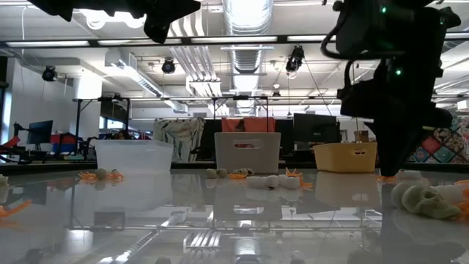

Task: Sort Halloween decoration
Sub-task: Put the orange spider toy into the transparent white bin

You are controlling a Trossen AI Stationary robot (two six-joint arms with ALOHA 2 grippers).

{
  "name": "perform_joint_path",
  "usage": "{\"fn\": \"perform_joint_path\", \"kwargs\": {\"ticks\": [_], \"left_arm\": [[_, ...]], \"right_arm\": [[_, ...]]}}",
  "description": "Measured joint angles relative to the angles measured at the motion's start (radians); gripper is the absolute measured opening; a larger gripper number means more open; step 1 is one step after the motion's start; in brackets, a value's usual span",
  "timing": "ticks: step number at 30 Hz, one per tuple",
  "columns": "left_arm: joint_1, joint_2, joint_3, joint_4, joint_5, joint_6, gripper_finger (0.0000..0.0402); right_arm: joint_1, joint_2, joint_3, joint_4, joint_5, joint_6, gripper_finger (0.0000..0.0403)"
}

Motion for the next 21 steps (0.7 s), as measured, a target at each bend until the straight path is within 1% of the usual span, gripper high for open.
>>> {"fn": "perform_joint_path", "kwargs": {"ticks": [4,7,9,11,15,21], "left_arm": [[0.0,0.0,0.0,0.0,0.0,0.0,0.0165],[0.0,0.0,0.0,0.0,0.0,0.0,0.0165],[0.0,0.0,0.0,0.0,0.0,0.0,0.0165],[0.0,0.0,0.0,0.0,0.0,0.0,0.0165],[0.0,0.0,0.0,0.0,0.0,0.0,0.0165],[0.0,0.0,0.0,0.001,0.0,0.0,0.0165]], "right_arm": [[0.0,0.017,0.001,0.002,0.001,0.0,0.0026],[0.0,0.009,0.001,0.004,-0.022,-0.001,0.0026],[0.001,-0.002,0.001,0.009,-0.06,0.0,0.0026],[0.004,-0.01,0.001,0.009,-0.121,0.0,0.0026],[0.034,-0.027,0.001,0.007,-0.22,0.0,0.0026],[0.066,-0.099,0.0,0.007,-0.224,0.0,0.0026]]}}
